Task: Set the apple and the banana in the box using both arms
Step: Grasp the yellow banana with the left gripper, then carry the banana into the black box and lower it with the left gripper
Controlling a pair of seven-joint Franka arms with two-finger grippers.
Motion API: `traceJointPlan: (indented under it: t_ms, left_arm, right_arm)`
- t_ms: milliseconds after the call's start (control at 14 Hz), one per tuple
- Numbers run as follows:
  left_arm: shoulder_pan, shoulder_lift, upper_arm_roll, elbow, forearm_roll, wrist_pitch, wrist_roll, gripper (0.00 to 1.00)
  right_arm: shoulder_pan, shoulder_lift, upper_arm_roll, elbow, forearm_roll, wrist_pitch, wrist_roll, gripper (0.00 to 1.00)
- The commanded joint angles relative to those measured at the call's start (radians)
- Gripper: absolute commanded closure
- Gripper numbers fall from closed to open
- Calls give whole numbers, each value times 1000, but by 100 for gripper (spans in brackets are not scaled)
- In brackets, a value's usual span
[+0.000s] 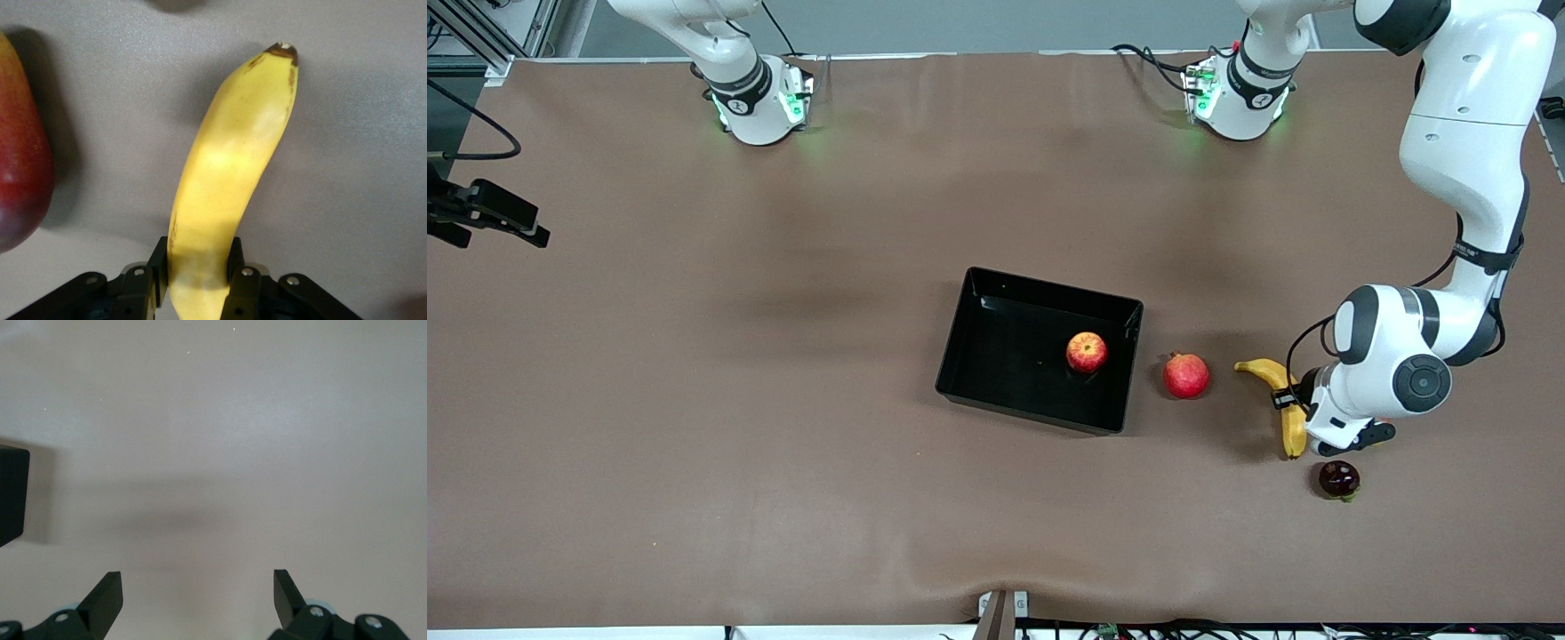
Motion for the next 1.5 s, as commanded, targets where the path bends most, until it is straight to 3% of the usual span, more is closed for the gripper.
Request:
traceJointPlan:
  t_ms: [0,214,714,1000,1429]
  left_arm:
    - [-13,-36,-4,2,26,-44,26,100]
    - [-48,-108,-21,21,26,-134,31,100]
    - [-302,-203,-27,94,7,-253,-125,100]
    - [-477,-156,-28,185,9,-253,-308,100]
    - [-634,-49,-28,272,10,-220,-317,100]
  right_arm:
    - [-14,-3,13,-3,-11,9,-9,0]
    - [-12,-3,13,-3,-11,9,-9,0]
    - [-12,-3,13,-3,-11,10,-10,0]
    - [-12,-3,13,-3,-11,10,-10,0]
    - [-3,-3,14,-3,-10,10,-10,0]
